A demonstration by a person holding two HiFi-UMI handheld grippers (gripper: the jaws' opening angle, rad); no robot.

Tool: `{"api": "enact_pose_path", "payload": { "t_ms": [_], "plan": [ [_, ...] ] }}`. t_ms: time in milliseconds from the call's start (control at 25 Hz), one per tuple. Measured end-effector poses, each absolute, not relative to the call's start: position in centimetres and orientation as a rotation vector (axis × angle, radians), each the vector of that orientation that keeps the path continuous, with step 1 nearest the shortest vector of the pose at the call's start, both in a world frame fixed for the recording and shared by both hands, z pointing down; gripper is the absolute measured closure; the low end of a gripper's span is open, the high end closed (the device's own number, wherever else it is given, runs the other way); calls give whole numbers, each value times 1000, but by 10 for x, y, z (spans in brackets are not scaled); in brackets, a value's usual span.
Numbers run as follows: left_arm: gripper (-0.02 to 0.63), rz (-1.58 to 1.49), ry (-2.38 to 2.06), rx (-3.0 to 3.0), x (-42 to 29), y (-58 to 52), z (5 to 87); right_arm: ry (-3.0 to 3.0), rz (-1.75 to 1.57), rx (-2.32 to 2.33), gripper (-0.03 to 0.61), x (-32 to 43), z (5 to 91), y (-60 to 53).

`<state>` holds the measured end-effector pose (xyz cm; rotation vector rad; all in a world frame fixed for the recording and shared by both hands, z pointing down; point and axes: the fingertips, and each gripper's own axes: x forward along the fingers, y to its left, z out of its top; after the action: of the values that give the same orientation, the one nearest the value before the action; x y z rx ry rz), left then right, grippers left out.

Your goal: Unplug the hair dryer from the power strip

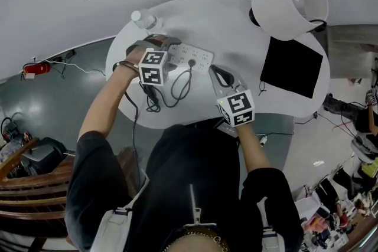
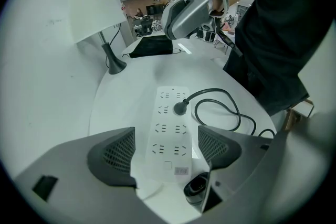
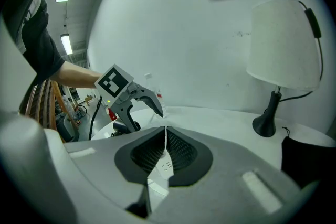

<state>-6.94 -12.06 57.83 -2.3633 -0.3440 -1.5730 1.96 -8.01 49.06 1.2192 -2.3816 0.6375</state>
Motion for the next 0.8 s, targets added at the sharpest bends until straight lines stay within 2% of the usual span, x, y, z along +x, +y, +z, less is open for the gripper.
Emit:
{"api": "enact_pose_path", "payload": {
  "t_ms": [280, 800],
  "plan": [
    [222, -1625, -395, -2339, -70, -123, 593, -2379, 660, 1232, 572, 22, 493, -83],
    [222, -1700, -493, -2287, -74, -119, 623, -2355, 673, 1246, 572, 24, 501, -83]
  ]
}}
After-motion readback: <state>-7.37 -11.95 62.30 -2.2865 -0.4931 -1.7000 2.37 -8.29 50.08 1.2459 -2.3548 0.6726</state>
